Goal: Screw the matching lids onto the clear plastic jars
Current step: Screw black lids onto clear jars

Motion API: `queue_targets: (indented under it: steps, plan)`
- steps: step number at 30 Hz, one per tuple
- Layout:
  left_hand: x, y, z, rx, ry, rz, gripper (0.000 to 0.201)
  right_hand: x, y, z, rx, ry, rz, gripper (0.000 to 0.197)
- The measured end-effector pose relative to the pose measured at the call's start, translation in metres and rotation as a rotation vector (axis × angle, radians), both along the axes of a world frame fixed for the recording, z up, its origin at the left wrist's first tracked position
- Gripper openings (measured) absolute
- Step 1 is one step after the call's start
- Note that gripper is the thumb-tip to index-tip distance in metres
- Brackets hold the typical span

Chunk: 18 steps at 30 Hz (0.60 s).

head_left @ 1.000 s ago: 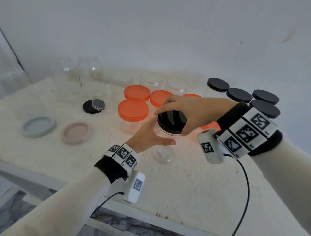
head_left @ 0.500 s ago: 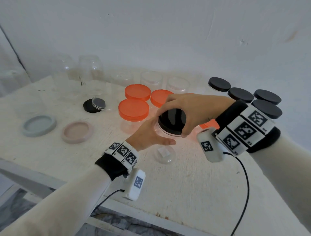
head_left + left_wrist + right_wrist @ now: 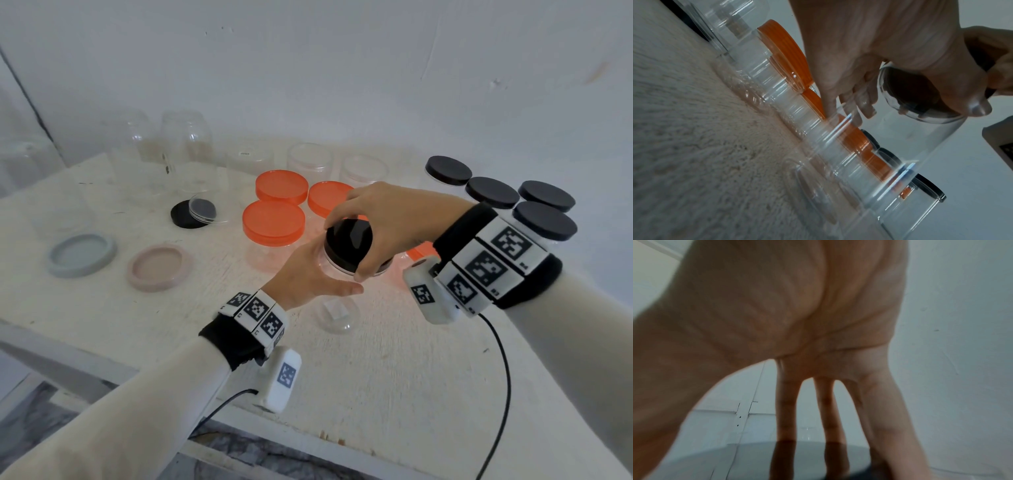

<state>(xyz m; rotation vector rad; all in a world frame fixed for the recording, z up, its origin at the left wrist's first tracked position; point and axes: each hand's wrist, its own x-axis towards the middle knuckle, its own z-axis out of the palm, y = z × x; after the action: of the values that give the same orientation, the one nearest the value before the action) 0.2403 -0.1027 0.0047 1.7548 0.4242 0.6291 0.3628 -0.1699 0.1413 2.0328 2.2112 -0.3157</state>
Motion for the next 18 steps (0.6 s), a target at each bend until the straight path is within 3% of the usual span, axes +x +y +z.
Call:
queue_targets:
  steps: [9,13,18]
  plan:
    - [0.001,-0.004,-0.004,0.0,-0.038,0.025,0.082,-0.01,-0.006,-0.01,0.154,-0.1,-0.113,0.063]
    - [-0.002,-0.003,-0.001,0.034,-0.02,0.017,0.083,-0.018,-0.005,-0.009,0.17,-0.164,-0.161,0.069]
    - [-0.005,0.008,0.003,0.049,0.069,-0.063,0.072,-0.01,-0.005,0.009,-0.228,-0.137,-0.047,0.088]
